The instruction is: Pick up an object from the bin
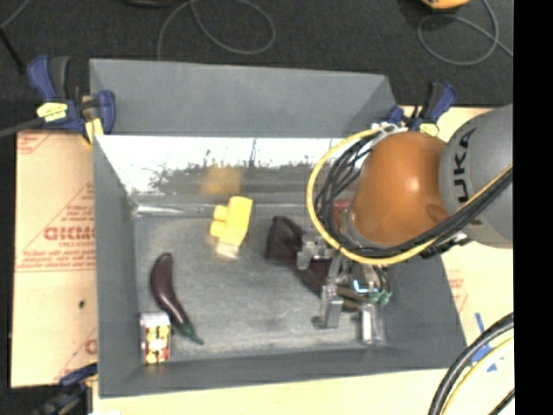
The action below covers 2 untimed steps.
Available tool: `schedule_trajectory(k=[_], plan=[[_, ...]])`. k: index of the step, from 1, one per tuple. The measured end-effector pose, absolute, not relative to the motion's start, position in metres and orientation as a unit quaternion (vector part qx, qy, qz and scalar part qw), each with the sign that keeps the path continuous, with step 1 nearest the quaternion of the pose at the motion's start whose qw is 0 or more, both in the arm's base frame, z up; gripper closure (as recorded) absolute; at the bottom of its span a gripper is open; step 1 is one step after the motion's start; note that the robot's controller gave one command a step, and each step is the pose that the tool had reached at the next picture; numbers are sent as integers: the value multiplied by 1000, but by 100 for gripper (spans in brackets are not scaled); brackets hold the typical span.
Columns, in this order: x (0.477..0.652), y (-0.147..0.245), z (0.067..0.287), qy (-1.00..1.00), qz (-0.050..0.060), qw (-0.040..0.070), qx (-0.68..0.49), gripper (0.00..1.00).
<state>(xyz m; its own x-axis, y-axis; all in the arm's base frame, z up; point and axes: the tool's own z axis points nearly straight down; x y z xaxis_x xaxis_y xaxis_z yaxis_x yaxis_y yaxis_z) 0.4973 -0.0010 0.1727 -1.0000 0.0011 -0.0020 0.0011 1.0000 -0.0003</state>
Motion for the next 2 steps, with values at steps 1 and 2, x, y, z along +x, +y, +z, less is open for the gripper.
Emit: schedule_trajectory(k=[1, 2], plan=[[484, -13, 222, 1000, 0, -4, -29, 0], [507, -35, 212, 993, -2, 9, -115, 0]])
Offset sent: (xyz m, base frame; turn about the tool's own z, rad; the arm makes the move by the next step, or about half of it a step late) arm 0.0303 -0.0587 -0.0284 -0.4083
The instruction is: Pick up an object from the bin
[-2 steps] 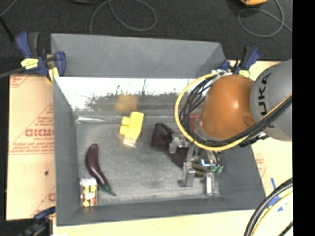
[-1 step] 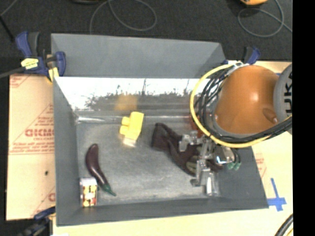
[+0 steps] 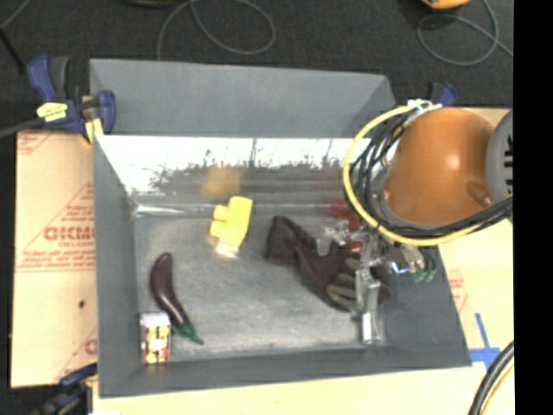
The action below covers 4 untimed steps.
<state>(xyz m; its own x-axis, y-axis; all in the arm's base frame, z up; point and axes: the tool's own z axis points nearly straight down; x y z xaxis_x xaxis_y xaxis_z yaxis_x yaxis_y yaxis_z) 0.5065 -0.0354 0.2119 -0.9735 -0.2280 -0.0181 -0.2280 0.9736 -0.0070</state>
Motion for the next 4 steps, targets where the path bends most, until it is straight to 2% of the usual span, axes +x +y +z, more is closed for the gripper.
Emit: schedule_trajectory(k=[1, 2, 3, 4], plan=[[512, -50, 177, 988, 0, -2, -156, 0], [518, -50, 169, 999, -1, 4, -49, 0], [532, -50, 155, 1000, 0, 5, -5, 0], [546, -53, 138, 994, -1, 6, -108, 0]])
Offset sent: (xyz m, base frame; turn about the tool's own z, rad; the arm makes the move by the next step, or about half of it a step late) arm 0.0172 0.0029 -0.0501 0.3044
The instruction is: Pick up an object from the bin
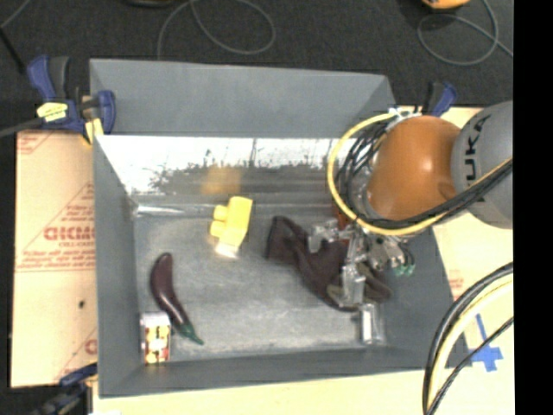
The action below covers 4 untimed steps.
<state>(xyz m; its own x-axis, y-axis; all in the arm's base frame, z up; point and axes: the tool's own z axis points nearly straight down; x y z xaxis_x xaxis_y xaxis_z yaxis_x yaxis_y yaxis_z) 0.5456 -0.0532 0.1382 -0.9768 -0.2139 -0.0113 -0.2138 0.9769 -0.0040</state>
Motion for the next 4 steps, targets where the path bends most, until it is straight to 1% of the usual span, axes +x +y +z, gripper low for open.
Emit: schedule_trajectory(k=[1, 2, 3, 4], plan=[[562, -58, 125, 998, 0, 7, -65, 0], [565, -67, 118, 1000, 0, 5, 9, 0], [568, -78, 117, 998, -1, 9, -68, 0], [562, -82, 115, 997, -1, 7, -83, 0]])
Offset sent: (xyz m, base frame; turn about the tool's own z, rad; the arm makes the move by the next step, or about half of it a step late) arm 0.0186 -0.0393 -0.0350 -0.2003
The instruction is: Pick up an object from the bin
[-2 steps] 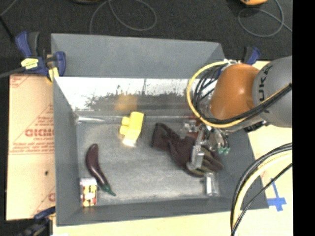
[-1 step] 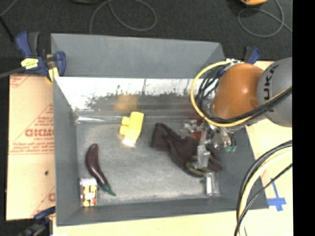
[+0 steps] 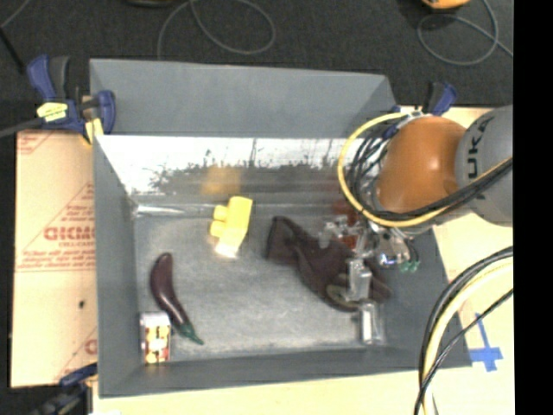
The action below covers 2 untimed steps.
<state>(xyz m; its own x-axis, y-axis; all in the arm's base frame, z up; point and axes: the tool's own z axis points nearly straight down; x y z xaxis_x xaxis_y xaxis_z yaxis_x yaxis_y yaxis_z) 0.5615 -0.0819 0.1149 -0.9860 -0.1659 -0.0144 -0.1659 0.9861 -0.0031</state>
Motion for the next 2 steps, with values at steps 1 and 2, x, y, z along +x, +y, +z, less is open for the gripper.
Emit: schedule_trajectory(k=[1, 2], plan=[[578, -83, 117, 999, 0, 8, 45, 0], [591, -85, 111, 998, 0, 10, 64, 0]])
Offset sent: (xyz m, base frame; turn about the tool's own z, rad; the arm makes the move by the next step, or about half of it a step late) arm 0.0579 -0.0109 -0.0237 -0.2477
